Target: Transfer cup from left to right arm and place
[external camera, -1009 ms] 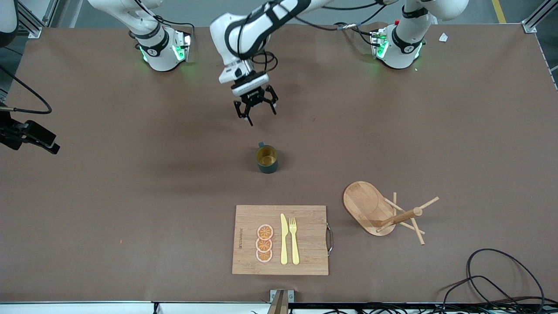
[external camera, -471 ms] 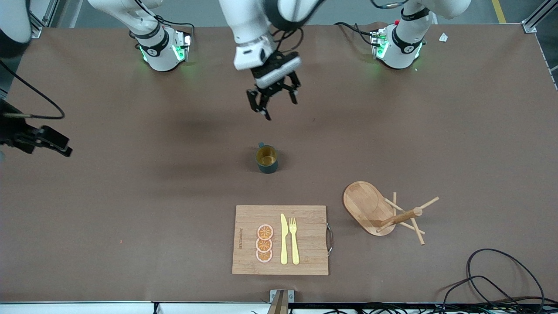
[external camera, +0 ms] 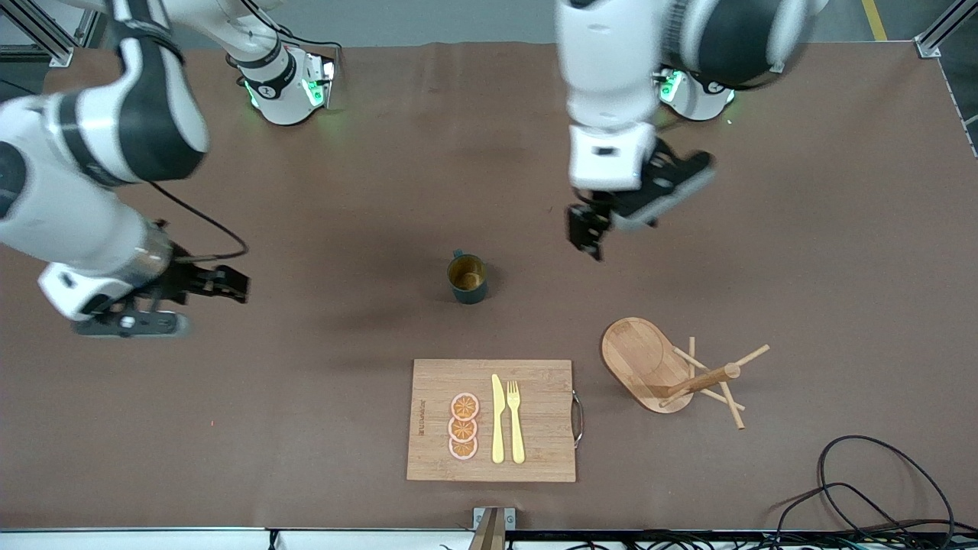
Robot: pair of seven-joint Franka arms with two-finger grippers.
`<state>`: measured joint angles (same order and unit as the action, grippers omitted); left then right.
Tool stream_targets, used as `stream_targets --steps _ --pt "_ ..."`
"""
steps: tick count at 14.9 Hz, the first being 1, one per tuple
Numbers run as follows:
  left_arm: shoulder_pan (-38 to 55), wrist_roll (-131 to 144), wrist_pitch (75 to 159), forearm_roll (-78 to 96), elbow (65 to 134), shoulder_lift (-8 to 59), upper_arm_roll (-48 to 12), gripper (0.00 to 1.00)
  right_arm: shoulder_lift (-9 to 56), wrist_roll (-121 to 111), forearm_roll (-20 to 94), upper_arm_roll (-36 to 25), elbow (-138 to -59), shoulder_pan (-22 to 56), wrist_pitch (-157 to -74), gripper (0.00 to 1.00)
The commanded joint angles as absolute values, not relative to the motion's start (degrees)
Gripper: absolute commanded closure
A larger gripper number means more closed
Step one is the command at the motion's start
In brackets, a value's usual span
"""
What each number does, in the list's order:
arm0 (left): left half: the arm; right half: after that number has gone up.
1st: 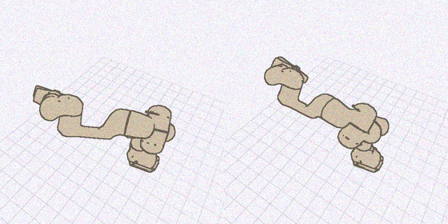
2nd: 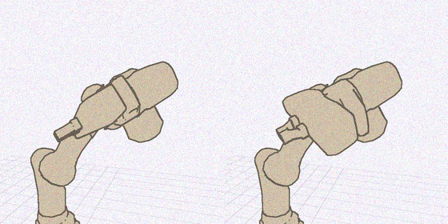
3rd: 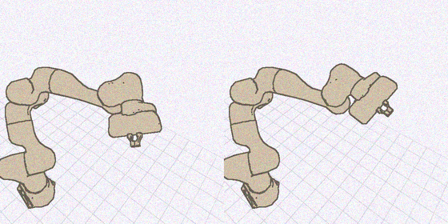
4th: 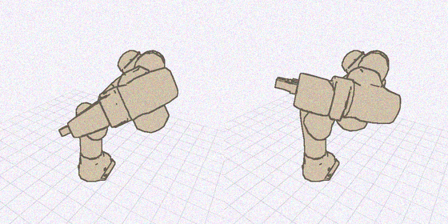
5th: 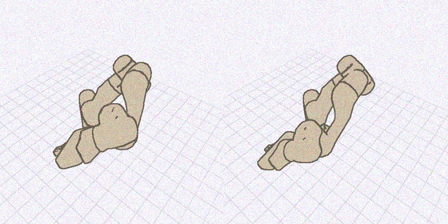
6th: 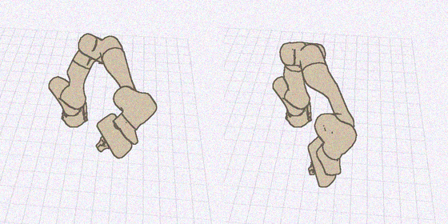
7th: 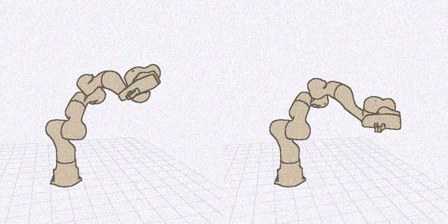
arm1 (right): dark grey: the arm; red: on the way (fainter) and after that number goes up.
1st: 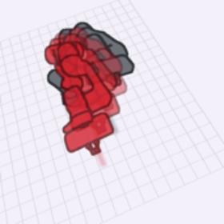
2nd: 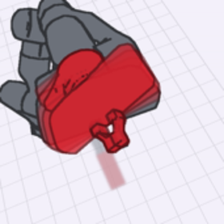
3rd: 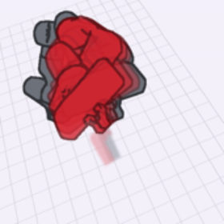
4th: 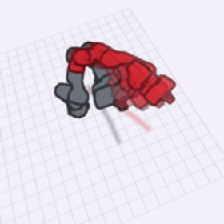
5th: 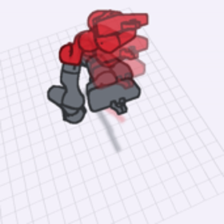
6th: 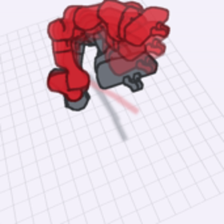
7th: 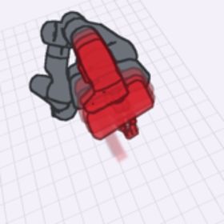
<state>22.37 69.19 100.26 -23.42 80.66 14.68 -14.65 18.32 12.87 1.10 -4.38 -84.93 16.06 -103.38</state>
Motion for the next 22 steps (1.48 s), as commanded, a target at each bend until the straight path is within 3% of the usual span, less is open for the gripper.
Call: stream_targets --steps 1,6,9,14,22 --pt "15.0 58.5 100.4 -18.6 80.6 12.1 -15.2 0.0 21.9 26.0 1.4 -4.8 -84.3 22.0 -105.9 0.0" --pt "1.4 34.0 97.1 -7.7 80.6 8.3 -15.2 0.0 27.1 44.8 9.9 -4.8 -84.4 28.6 -110.6 0.0" --pt "-1.9 26.0 94.1 -5.5 80.7 6.5 -14.9 0.0 31.4 51.5 10.4 -4.8 -84.3 32.9 -116.3 0.0" --pt "-2.5 14.2 89.9 -0.8 82.0 3.0 -10.2 0.0 39.1 65.5 10.5 -4.8 -79.1 38.2 -120.4 0.0" --pt "-4.2 5.6 86.8 0.4 84.6 0.1 -8.3 0.0 42.9 77.6 10.7 -4.7 -78.7 43.2 -126.7 0.0"
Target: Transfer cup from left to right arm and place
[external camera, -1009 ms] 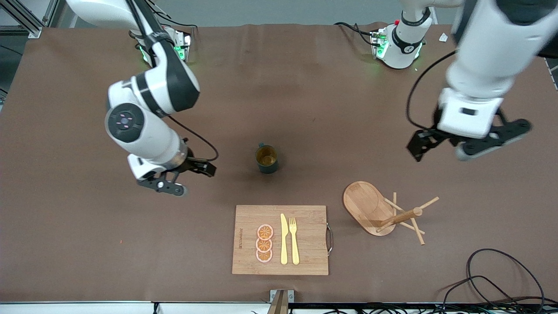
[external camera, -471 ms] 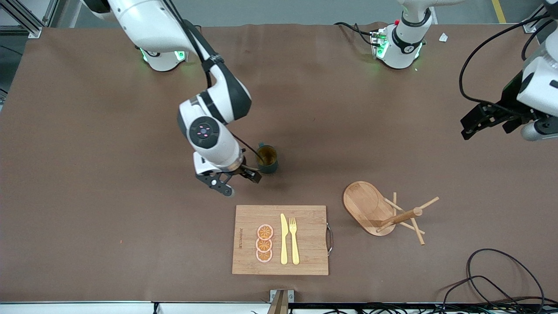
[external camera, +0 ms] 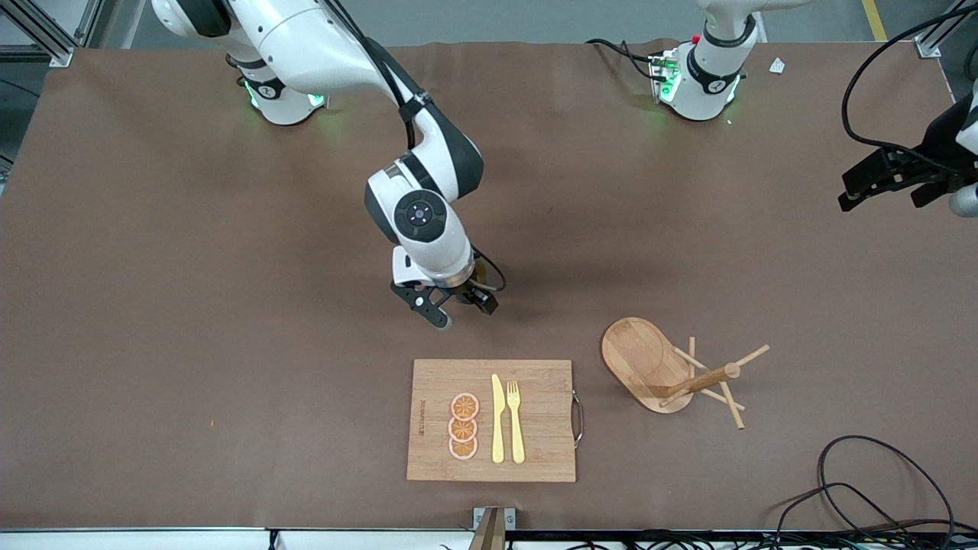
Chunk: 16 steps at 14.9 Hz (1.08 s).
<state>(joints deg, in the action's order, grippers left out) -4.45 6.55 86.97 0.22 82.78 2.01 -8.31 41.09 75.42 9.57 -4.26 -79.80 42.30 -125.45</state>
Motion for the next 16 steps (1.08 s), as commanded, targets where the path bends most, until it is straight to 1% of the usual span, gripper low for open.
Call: stream_targets --steps 1,2,3,5,6,7,9,10,11,14,16 --pt "-4.2 5.6 86.8 0.1 84.8 -0.4 -8.3 0.0 43.3 77.7 10.7 -4.7 -78.7 43.4 -126.7 0.0" --pt "-4.2 5.7 86.8 0.0 85.7 -0.7 -8.4 0.0 43.5 77.6 10.7 -4.7 -78.7 43.4 -126.7 0.01" --pt "-4.1 5.6 86.7 -0.1 86.5 -1.3 -8.5 0.0 43.6 76.8 10.8 -4.7 -78.8 43.4 -126.7 0.12" --pt "-4.2 5.6 86.7 0.0 87.6 -2.2 -8.9 0.0 43.6 76.0 10.9 -4.7 -78.9 43.3 -126.7 0.45" --pt "-4.4 5.6 86.9 -0.1 88.7 -2.8 -9.0 0.0 43.6 75.9 11.2 -4.7 -78.9 43.3 -126.7 0.59" --pt "-4.7 5.6 87.4 -0.1 89.3 -3.3 -9.1 0.0 43.6 75.8 11.2 -4.7 -79.0 43.4 -126.7 0.7" --pt "-4.7 5.5 87.6 -0.1 89.4 -3.4 -9.1 0.0 43.6 75.7 11.2 -4.7 -79.1 43.6 -126.7 0.87" --pt "-4.6 5.5 87.6 -0.1 89.4 -3.5 -9.0 0.0 43.6 75.2 11.2 -4.7 -79.1 43.8 -126.6 0.94" --pt "-4.6 5.5 87.6 -0.1 89.3 -3.4 -9.0 0.0 43.6 74.9 11.2 -4.7 -79.1 43.9 -126.5 0.96" --pt "-4.5 5.5 87.7 -0.2 89.0 -3.1 -9.0 0.0 43.5 74.5 11.1 -4.7 -79.1 43.9 -126.5 0.99" --pt "-4.5 5.5 87.7 -0.8 88.9 -3.2 -9.1 0.0 43.1 71.5 11.0 -4.8 -79.0 43.1 -126.0 1.0"
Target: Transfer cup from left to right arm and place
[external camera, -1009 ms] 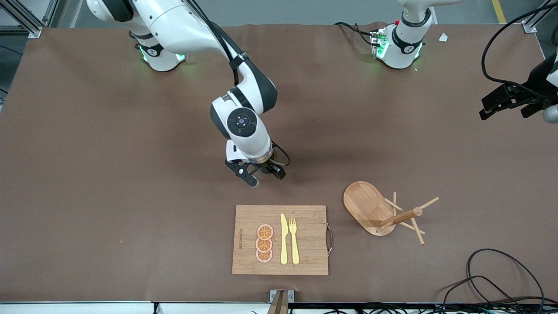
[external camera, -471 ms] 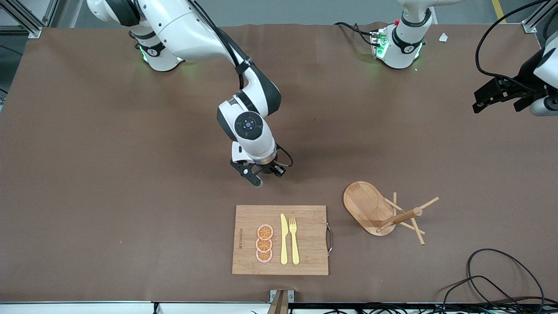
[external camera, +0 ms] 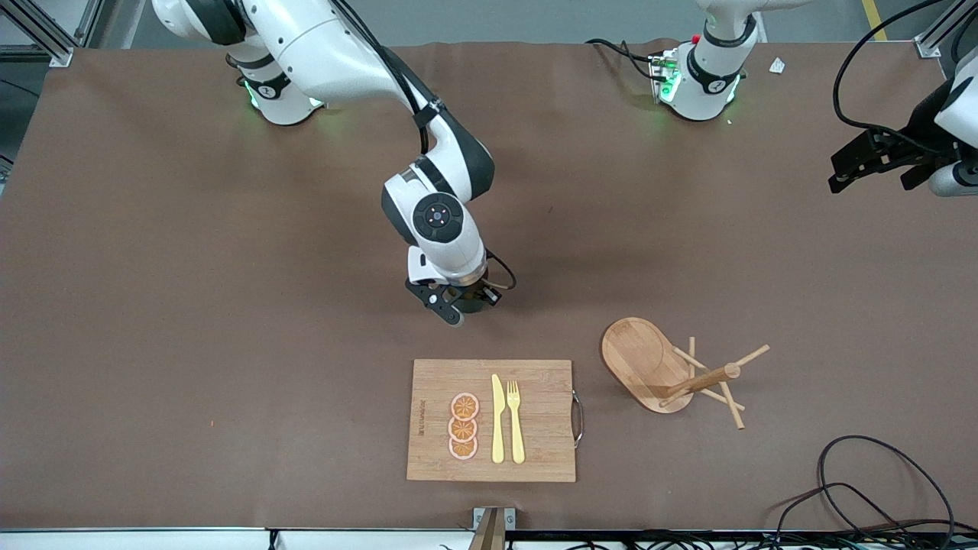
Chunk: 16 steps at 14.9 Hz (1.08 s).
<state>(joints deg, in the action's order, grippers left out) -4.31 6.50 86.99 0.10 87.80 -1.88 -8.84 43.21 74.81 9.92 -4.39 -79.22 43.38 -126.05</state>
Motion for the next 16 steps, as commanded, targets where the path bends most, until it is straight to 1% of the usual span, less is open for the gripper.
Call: stream_targets --steps 1,6,9,12,16 --pt "-4.4 5.4 87.7 -0.9 88.9 -3.2 -9.1 0.0 42.7 69.2 10.8 -5.0 -78.9 42.4 -124.9 1.0" --pt "-4.5 5.4 87.7 -1.0 88.9 -3.1 -9.0 0.0 39.8 52.8 10.4 -5.3 -78.8 33.0 -116.4 1.0" --pt "-4.4 5.4 87.8 -1.0 88.7 -2.6 -9.1 0.0 39.6 46.1 9.5 -5.4 -79.1 29.0 -116.2 1.0" --pt "-4.3 5.5 87.8 -0.9 88.7 -2.6 -9.1 0.0 39.6 41.6 5.4 -5.4 -79.1 24.4 -115.6 0.99" --pt "-4.3 5.5 87.7 -1.0 88.5 -2.5 -9.1 0.0 39.5 31.8 5.3 -5.4 -80.0 16.9 -115.4 0.99"
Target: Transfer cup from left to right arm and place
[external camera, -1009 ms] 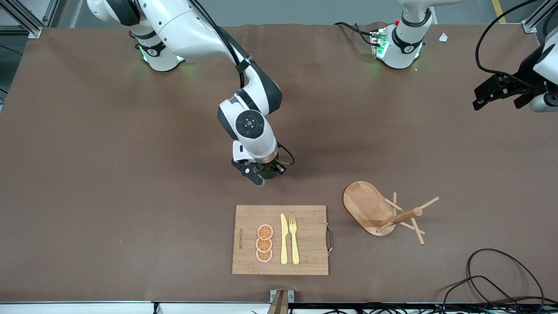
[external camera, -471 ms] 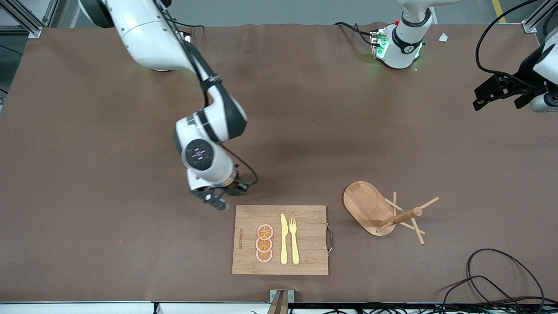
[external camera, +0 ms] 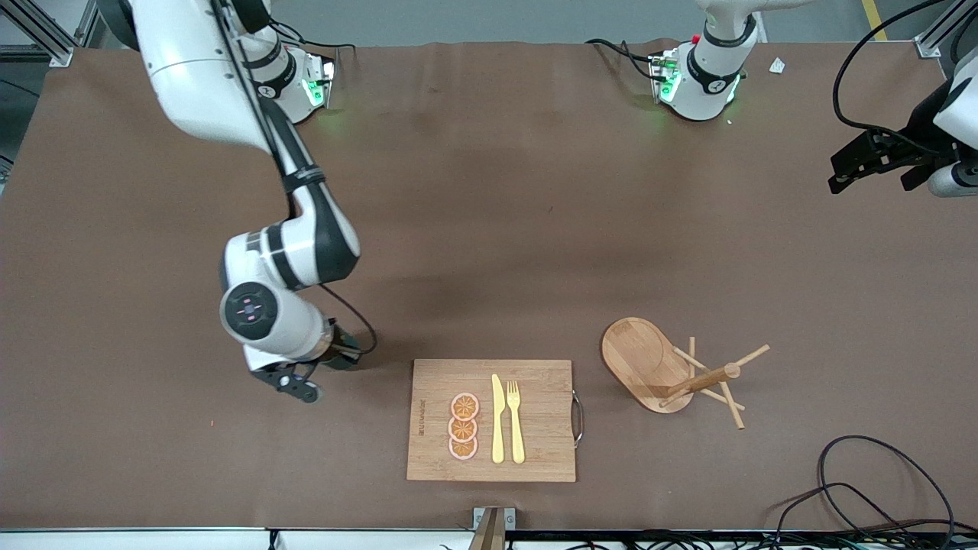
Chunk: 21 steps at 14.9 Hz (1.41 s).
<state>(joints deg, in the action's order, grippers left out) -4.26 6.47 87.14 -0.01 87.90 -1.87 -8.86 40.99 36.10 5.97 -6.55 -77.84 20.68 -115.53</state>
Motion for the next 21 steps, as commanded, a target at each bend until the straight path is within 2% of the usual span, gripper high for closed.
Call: stream_targets --steps 1,7,13,18,19,21 --pt "-4.3 5.5 87.7 -1.0 88.5 -2.5 -9.1 0.0 39.1 29.4 5.3 -5.4 -80.2 15.3 -115.4 0.99" --pt "-4.1 5.7 87.7 -1.0 87.4 -1.9 -9.0 0.0 39.5 13.5 5.3 -5.4 -81.0 5.7 -115.6 0.98" --pt "-3.9 5.7 87.7 -1.0 87.1 -1.5 -9.1 0.0 39.0 13.3 6.2 -5.2 -84.0 4.0 -115.2 0.98" --pt "-4.0 5.5 87.6 -0.9 87.5 -1.4 -9.8 0.0 30.3 17.0 6.8 -5.2 -95.0 4.6 -116.1 0.98" --pt "-4.0 5.5 87.6 -0.9 87.5 -1.1 -9.8 0.0 28.0 17.4 6.8 -5.2 -98.6 4.7 -118.4 0.98" --pt "-3.8 5.5 88.1 -1.1 87.8 -1.1 -10.0 0.0 24.7 18.8 6.9 -5.2 -106.9 4.7 -128.0 0.98"
